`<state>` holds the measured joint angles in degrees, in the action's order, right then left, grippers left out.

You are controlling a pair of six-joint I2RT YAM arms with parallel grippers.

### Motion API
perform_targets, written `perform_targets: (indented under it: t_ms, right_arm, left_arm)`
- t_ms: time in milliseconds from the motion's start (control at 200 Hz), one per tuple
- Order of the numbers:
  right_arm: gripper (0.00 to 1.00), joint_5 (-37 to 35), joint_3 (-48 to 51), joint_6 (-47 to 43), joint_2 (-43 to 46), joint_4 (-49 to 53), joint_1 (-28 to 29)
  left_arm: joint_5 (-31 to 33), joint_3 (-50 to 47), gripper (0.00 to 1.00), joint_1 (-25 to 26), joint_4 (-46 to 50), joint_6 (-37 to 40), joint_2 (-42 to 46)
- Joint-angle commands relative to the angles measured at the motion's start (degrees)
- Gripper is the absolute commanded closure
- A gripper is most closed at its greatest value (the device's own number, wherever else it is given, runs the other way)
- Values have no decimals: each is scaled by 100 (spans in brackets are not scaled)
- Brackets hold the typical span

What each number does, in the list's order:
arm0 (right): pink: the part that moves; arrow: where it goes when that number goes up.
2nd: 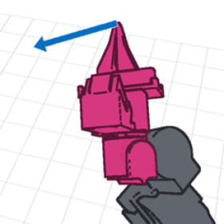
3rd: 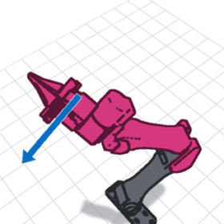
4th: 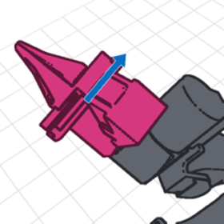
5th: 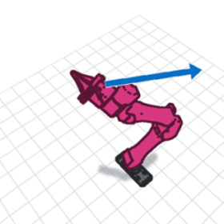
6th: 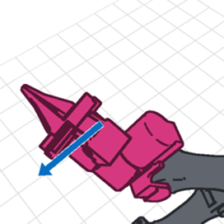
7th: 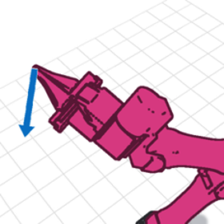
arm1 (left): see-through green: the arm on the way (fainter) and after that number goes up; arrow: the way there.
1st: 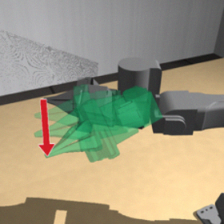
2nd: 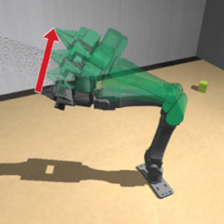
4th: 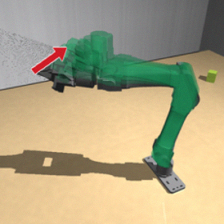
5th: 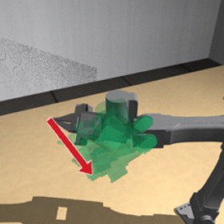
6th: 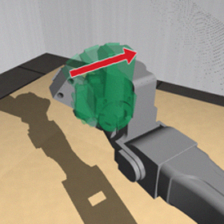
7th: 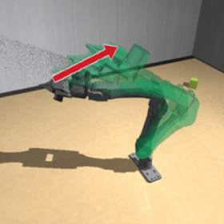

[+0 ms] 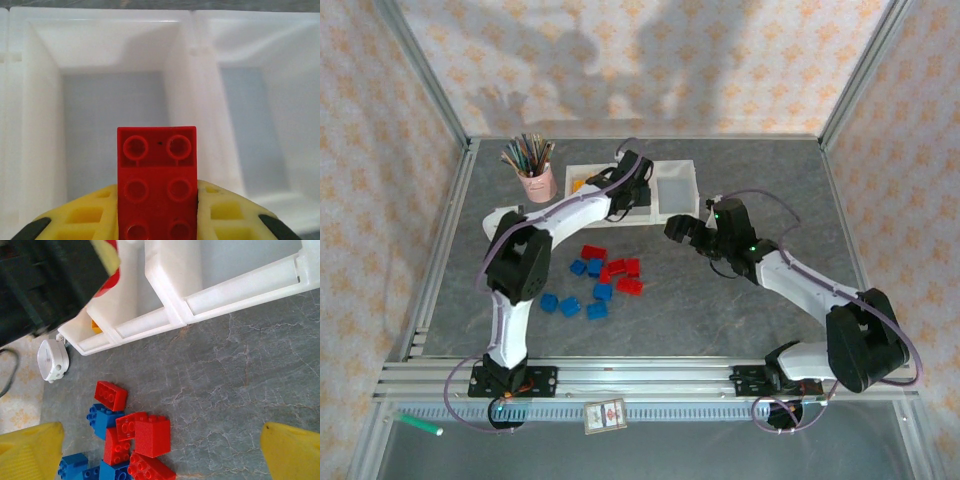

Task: Sort the legos into containers by color
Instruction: Place the lego in the container.

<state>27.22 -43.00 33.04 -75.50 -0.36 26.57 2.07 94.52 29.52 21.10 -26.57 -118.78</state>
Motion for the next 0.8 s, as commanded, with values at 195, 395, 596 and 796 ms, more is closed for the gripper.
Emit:
perform_targets:
  t_ms: [195, 395, 596, 796]
  right_arm:
    - [0, 19, -138, 46, 26, -237, -46]
    - [0, 36, -173, 50, 9, -219, -42]
    - [0, 31, -182, -37, 108, -104, -42]
    - [0, 141, -64, -306, 181, 220, -38]
  left_arm:
    - [519, 1171, 63, -157, 756, 119, -805]
    - [582, 1196, 54, -218, 860, 154, -731]
    - [405, 1113, 52, -204, 977, 105, -456]
    - [150, 59, 52, 95, 644, 121, 490]
